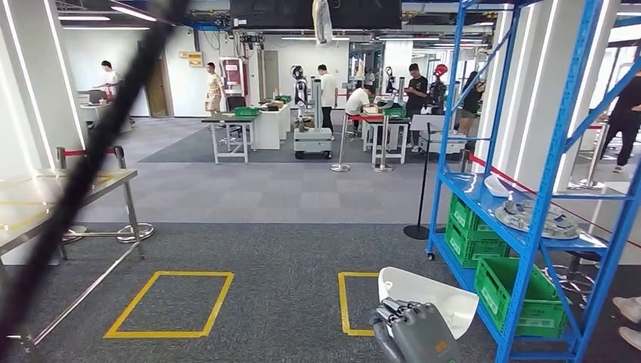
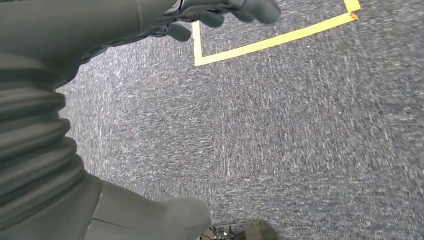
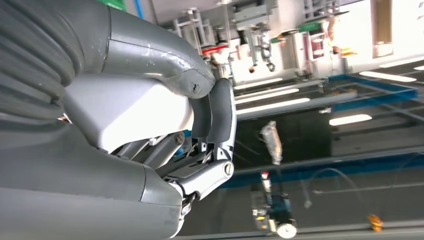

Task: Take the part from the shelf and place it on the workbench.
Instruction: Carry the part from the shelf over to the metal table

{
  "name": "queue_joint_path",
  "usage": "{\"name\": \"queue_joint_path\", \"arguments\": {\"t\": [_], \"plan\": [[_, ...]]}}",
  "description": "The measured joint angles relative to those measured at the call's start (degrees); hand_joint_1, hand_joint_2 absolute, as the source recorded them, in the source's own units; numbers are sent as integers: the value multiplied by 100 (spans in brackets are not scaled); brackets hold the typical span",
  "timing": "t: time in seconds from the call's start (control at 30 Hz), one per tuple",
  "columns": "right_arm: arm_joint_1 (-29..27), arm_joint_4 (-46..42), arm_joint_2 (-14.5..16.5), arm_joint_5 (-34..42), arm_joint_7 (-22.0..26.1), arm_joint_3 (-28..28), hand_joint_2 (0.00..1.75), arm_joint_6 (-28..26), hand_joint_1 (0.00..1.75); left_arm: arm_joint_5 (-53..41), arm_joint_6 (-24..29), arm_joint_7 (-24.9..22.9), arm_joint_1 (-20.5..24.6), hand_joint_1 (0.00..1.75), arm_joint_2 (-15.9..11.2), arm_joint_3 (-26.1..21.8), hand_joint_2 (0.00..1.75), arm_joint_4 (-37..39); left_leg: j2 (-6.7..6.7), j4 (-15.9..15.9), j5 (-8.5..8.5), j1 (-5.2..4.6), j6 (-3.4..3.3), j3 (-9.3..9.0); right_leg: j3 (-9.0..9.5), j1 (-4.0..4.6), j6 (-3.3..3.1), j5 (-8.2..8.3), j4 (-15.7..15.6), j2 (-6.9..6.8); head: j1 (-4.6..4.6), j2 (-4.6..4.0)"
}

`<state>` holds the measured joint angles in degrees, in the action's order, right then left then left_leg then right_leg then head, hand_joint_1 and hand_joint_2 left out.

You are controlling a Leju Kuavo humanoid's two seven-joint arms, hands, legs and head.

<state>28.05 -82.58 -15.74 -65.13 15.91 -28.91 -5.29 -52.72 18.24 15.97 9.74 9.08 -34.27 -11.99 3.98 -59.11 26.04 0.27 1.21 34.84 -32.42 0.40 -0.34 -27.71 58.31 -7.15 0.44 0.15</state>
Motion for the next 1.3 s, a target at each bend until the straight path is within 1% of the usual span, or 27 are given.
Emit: {"name": "queue_joint_path", "arguments": {"t": [0.03,0.07,0.1,0.13,0.17,0.2,0.27,0.3,0.33,0.37,0.43,0.5,0.53,0.57,0.63,0.7,0.77,0.8,0.83,0.9,0.97,1.0,1.07,1.13,1.2,1.27,1.3], "plan": [[3,0,2,0,1,-1,175,0,175,0,-1,1,-1,0,-2,0,175,0,-80,6,-13,-3,-42,17,11,-5,30,-4,-5,-59,5,0],[6,0,4,0,0,-2,175,0,175,0,-1,1,-4,0,-2,0,175,0,-150,20,-29,3,-81,22,20,-20,68,-28,12,-26,5,0],[9,0,4,0,-1,-1,175,-2,175,0,-2,1,-3,0,-3,0,175,0,-222,36,-48,13,-117,22,-6,-46,102,-100,95,101,7,0],[10,0,2,-1,1,0,175,-4,175,0,-2,1,3,0,-3,0,175,-1,-290,52,-66,26,-151,20,-81,-67,132,-227,284,280,13,0],[6,3,-2,-1,1,1,175,-4,175,0,-2,1,10,0,-3,0,175,-2,-357,59,-79,34,-173,20,-218,-87,155,-401,594,486,17,0],[-3,8,-5,-1,1,2,175,-4,175,0,-2,1,18,0,-3,0,175,-3,-429,59,-85,33,-187,26,-409,-94,163,-591,991,617,21,0],[-27,20,-10,0,-1,1,175,1,175,0,-2,1,18,0,-3,0,175,-2,-593,46,-90,26,-197,39,-732,-90,162,-782,1617,690,26,0],[-34,23,-10,0,-2,0,175,2,175,0,-2,1,14,0,-3,0,175,-2,-680,35,-92,23,-196,44,-764,-88,149,-718,1648,703,27,0],[-36,24,-10,0,-2,-1,175,2,175,0,-2,1,12,0,-4,0,175,-1,-766,24,-94,22,-193,46,-678,-88,131,-551,1441,728,28,0],[-33,24,-10,0,-2,0,175,2,175,0,-2,1,12,0,-2,0,175,-1,-847,13,-97,25,-186,47,-497,-92,107,-328,1048,798,29,0],[-22,23,-10,0,-2,2,175,2,175,0,-2,2,17,0,7,0,175,-2,-995,-1,-113,28,-145,66,-158,-98,74,-47,310,1045,27,0],[-19,21,-11,-2,-33,7,175,4,175,-7,-20,27,13,0,13,2,175,-2,-1122,12,-148,45,-65,106,-55,-80,61,-9,55,1142,20,0],[-20,11,-12,-4,-58,10,175,8,175,-12,-31,42,7,0,14,4,175,-2,-1192,30,-170,53,-17,126,-53,-68,46,12,33,1074,19,0],[-21,-9,-13,-5,-84,16,175,16,175,-17,-41,56,0,0,14,6,175,-2,-1191,36,-180,59,17,148,-44,-71,16,33,7,998,16,0],[-29,-71,-13,-9,-111,35,175,51,175,-24,-45,63,-1,0,16,10,175,-2,-924,-140,-50,35,63,255,-19,-83,-64,76,-62,850,3,0],[-54,-119,-16,-13,-120,52,175,97,175,-31,-45,69,11,0,18,13,175,-3,-560,-770,316,21,94,535,-10,-74,-118,86,-88,697,-13,0],[-95,-134,-19,-15,-123,56,175,123,175,-35,-45,72,11,0,23,15,175,-2,-463,-1463,603,36,131,829,-16,-63,-134,78,-81,534,-16,0],[-113,-136,-19,-17,-122,56,175,129,175,-34,-45,72,7,0,23,15,175,-1,-450,-1569,605,41,147,856,-18,-63,-135,75,-76,456,-16,0],[-123,-138,-19,-18,-121,56,175,133,175,-34,-45,72,4,0,22,15,175,-1,-426,-1436,504,47,158,764,-20,-65,-130,69,-69,382,-17,1],[-115,-140,-19,-20,-107,57,175,146,175,-27,-45,78,8,0,14,15,175,-7,-238,-663,194,42,159,324,-15,-61,-96,44,-41,244,-18,1],[-75,-140,-22,-18,-67,63,175,177,175,-18,-44,87,17,0,10,14,175,-15,-84,-67,23,19,80,-1,-15,-36,-38,12,-1,131,-14,0],[-44,-138,-23,-16,-41,63,175,193,175,-14,-44,90,18,0,8,14,175,-18,-77,16,19,1,30,-35,-16,-23,-11,7,9,80,-10,0],[31,-136,-23,-11,-8,60,175,214,175,-8,-43,92,11,0,4,13,175,-19,-216,17,-18,-2,-60,-17,-7,-26,48,1,9,6,-3,0],[99,-135,-24,-8,-2,57,175,220,175,-4,-43,93,12,0,2,12,175,-20,-339,46,-56,22,-133,-14,-59,-64,117,-129,168,230,2,1],[124,-128,-31,-5,0,57,175,223,175,-2,-43,96,26,0,3,11,175,-21,-457,62,-85,43,-178,-6,-335,-98,167,-455,773,579,13,1],[113,-110,-37,-4,0,56,175,228,175,-2,-43,96,27,0,4,11,175,-21,-596,49,-96,44,-192,18,-716,-102,187,-730,1521,684,22,0],[108,-99,-39,-4,-2,55,175,230,175,-2,-43,96,21,0,4,11,175,-21,-675,37,-101,43,-190,30,-810,-103,185,-726,1679,694,24,0]]}}
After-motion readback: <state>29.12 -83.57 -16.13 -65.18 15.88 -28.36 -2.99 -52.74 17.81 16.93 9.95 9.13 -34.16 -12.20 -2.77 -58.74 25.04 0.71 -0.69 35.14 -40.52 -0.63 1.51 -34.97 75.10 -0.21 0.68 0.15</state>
